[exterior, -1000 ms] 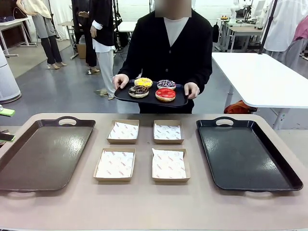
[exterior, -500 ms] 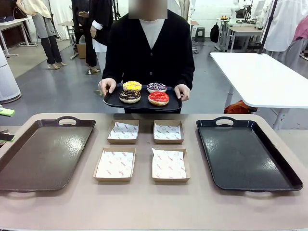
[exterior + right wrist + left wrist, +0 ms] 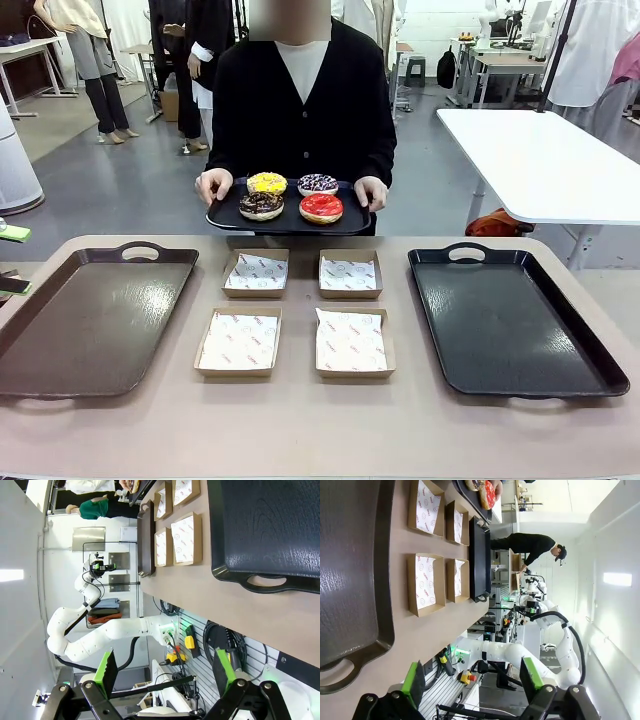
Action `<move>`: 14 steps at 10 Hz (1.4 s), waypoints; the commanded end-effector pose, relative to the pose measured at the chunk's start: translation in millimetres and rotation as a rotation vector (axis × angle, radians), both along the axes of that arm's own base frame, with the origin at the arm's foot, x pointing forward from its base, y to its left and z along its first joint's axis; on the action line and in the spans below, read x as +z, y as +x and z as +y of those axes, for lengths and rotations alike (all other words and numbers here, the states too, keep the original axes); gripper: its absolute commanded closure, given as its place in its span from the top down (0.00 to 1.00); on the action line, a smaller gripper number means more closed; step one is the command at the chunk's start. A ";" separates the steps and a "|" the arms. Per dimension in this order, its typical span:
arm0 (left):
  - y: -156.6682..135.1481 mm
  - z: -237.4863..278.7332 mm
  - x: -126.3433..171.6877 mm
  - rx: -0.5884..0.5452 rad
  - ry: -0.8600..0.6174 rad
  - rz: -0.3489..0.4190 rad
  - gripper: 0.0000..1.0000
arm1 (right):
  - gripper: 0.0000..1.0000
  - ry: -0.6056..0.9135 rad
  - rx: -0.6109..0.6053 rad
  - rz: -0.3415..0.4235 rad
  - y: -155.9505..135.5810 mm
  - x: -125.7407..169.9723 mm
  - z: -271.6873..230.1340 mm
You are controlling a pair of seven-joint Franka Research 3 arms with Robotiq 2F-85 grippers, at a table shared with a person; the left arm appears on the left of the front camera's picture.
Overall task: Individually package the donuts and arrange them on the tray.
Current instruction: Pick up one Paper togo box.
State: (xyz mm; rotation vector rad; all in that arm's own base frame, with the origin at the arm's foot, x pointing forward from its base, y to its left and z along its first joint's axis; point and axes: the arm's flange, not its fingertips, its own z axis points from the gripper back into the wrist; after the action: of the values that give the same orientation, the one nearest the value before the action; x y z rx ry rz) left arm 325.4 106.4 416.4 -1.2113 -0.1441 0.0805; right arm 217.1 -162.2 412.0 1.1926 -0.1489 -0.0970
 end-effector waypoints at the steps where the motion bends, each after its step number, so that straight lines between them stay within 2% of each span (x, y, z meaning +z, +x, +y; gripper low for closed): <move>1: 0.5 1.0 0.6 -0.003 -0.009 -0.001 1.00 | 1.00 0.012 -0.001 -0.008 0.4 0.9 -0.4; 12: 0.5 1.0 0.6 -0.003 -0.009 -0.001 1.00 | 1.00 0.000 0.000 0.000 0.0 0.0 0.0; 13: 0.5 1.0 0.6 -0.003 -0.009 -0.001 1.00 | 1.00 -0.083 0.063 0.002 14.9 22.1 17.0; 14: 0.5 1.0 0.6 -0.003 -0.009 -0.001 1.00 | 1.00 -0.173 0.114 0.036 35.9 43.4 36.2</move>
State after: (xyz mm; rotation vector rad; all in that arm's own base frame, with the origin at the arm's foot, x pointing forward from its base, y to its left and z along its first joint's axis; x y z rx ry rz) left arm 325.4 106.5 416.3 -1.2117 -0.1438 0.0806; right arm 233.2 -144.1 431.0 1.1156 -0.1075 -0.0377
